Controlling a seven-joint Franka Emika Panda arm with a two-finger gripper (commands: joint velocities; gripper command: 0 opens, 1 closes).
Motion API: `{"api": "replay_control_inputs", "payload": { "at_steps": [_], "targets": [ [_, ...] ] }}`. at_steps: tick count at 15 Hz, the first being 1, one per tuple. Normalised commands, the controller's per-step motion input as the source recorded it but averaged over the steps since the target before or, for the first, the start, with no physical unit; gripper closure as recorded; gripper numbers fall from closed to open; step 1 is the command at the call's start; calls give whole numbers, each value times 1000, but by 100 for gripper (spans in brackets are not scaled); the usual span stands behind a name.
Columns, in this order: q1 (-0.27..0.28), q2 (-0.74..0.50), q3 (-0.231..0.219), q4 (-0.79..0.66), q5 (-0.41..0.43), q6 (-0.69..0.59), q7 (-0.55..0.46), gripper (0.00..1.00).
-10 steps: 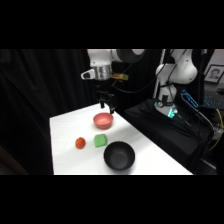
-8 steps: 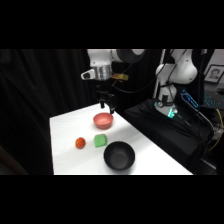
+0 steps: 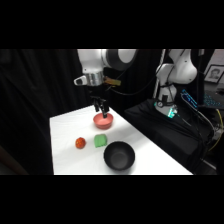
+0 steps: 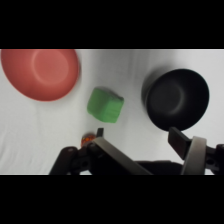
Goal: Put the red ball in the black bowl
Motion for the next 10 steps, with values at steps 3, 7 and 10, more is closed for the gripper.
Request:
{"api": "replay_control_inputs", "payload": {
  "at_steps": [3, 7, 10],
  "targets": [
    [-46, 434, -13, 489, -44, 76, 93, 0],
    [-42, 408, -23, 494, -57, 114, 122, 0],
    [-29, 399, -43, 484, -99, 93, 167, 0]
  ]
}}
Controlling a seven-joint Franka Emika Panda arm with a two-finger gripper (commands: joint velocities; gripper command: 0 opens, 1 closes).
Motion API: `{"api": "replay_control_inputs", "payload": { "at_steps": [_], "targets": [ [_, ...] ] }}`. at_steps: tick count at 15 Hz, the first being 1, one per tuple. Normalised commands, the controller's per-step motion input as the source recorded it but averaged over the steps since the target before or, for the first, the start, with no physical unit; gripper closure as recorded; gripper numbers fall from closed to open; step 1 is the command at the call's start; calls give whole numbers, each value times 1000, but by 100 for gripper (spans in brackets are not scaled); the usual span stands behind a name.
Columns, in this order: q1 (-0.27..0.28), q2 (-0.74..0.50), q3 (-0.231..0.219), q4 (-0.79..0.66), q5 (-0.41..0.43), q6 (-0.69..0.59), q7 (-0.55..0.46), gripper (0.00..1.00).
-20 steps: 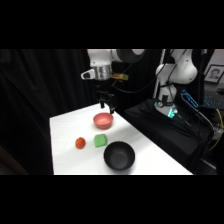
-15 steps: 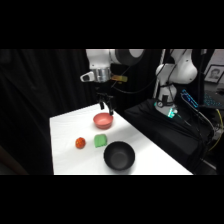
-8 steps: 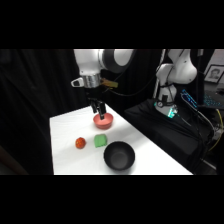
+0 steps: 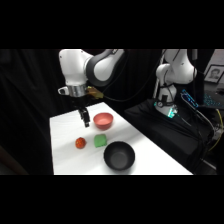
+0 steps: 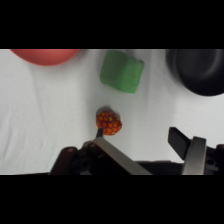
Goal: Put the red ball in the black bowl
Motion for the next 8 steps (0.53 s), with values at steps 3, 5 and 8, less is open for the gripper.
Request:
{"api": "replay_control_inputs", "payload": {
  "at_steps": [3, 5, 8],
  "targets": [
    [-29, 365, -28, 439, -90, 73, 149, 0],
    [-29, 339, -11, 411, -76, 56, 137, 0],
    [-27, 327, -8, 380, -67, 58, 138, 0]
  ]
}}
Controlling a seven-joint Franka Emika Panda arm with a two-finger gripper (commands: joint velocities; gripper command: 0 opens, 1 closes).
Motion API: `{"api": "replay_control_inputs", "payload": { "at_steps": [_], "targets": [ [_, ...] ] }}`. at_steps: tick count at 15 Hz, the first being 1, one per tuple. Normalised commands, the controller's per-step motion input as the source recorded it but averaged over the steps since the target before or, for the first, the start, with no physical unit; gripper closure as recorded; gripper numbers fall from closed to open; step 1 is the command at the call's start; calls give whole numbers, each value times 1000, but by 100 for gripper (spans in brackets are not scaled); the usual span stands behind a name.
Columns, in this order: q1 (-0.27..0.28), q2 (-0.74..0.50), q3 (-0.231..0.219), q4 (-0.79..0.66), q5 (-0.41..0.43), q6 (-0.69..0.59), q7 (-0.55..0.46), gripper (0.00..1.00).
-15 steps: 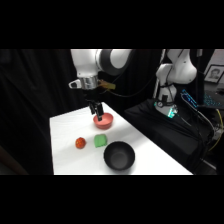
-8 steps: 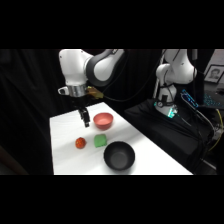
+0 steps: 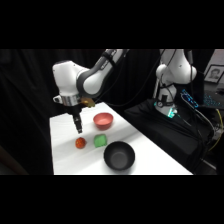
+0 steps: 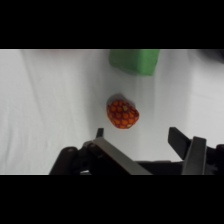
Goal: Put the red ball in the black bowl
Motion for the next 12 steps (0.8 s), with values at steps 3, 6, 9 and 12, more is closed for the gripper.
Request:
{"api": "replay_control_inputs", "payload": {
  "at_steps": [3, 6, 9, 12],
  "targets": [
    [-35, 291, 3, 346, -36, 49, 114, 0],
    [-44, 255, 18, 325, -10, 45, 82, 0],
    [-39, 243, 30, 307, 1, 31, 72, 0],
    [-46, 244, 41, 295, 17, 17, 65, 0]
  ]
}}
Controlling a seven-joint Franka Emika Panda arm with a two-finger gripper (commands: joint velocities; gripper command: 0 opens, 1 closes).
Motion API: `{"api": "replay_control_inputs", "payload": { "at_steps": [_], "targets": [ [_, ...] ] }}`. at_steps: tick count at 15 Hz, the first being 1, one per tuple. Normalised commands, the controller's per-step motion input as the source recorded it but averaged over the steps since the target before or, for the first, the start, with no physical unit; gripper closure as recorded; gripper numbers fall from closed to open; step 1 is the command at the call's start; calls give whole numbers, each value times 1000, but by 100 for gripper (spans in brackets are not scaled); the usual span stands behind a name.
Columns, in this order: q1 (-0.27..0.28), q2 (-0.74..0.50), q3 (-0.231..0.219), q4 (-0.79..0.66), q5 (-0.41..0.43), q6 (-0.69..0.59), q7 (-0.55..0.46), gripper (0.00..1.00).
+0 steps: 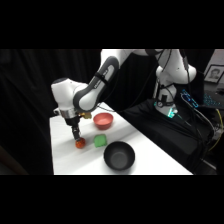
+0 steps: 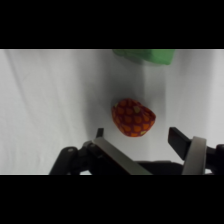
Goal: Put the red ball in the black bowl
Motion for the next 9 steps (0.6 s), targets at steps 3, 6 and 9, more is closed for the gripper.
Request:
{"api": "replay_control_inputs", "payload": {
  "at_steps": [3, 6, 9],
  "targets": [
    [-59, 206, 53, 261, 34, -1, 43, 0],
    [-59, 155, 69, 217, 43, -4, 24, 0],
    [-70, 133, 92, 198, 61, 0, -8, 0]
  ]
}}
